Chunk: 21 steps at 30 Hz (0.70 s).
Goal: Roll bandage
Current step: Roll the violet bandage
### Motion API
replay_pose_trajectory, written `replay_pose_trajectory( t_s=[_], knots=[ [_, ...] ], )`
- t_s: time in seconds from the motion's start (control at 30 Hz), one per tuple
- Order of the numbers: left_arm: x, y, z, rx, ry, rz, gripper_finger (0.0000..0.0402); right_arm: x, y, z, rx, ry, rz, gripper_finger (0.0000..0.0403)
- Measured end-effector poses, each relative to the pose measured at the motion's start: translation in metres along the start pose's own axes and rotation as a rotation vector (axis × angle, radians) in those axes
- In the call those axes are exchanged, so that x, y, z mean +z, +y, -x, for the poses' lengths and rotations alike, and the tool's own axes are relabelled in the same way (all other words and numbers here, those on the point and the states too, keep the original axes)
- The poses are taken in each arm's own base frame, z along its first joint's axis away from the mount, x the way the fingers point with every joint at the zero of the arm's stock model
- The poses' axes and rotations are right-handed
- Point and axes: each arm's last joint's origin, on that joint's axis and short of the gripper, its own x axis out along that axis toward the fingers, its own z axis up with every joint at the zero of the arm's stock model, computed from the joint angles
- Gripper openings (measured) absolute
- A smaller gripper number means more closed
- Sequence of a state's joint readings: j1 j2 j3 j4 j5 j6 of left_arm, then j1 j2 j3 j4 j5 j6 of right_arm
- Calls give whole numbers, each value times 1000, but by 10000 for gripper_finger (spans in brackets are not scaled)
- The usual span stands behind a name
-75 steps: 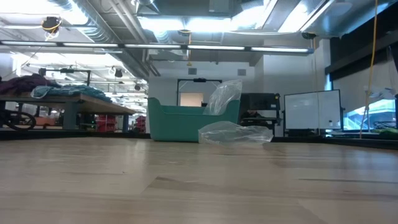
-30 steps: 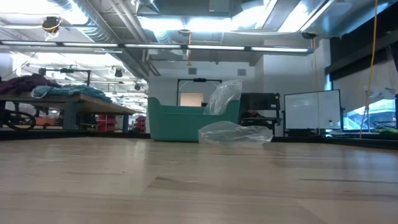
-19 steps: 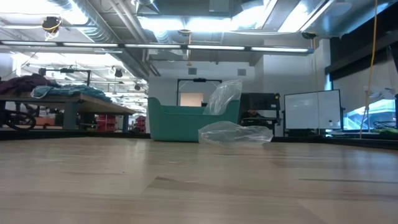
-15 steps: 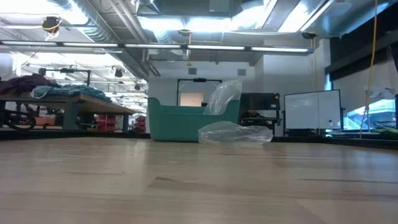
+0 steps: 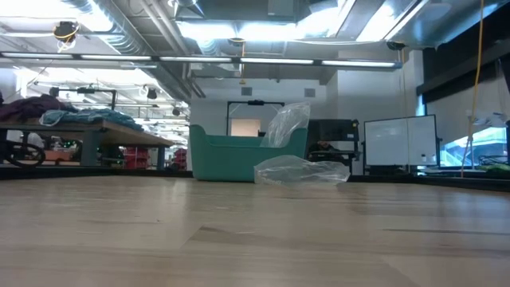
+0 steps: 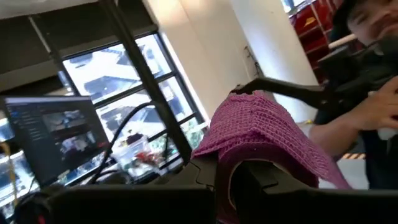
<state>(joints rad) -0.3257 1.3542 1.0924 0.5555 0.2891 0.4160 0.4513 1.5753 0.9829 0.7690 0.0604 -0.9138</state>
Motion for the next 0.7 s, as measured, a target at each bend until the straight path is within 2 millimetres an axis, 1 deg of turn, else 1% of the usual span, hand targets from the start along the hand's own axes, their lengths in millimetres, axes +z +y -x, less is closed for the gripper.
replay_pose_trajectory(
  t_s=[0.1,0.17,0.23,0.33,0.4,0.5,0.7],
  knots=[
    [-10,10,0,35,16,3,15,-5,-2,-4,-6,13,3,148],
    [-17,17,0,58,31,12,15,-11,-3,-9,-20,58,3,171],
    [-24,21,0,71,48,28,15,-17,-5,-14,-35,107,4,186],
    [-31,26,1,88,65,44,15,-23,-5,-19,-32,172,5,197],
    [-32,28,1,98,73,50,15,-26,-3,-21,-18,187,5,197],
    [-32,28,1,113,85,53,15,-25,-2,-21,-3,184,-5,185],
    [-34,27,1,131,105,55,15,-25,-1,-21,1,173,-24,130]
  ],
)
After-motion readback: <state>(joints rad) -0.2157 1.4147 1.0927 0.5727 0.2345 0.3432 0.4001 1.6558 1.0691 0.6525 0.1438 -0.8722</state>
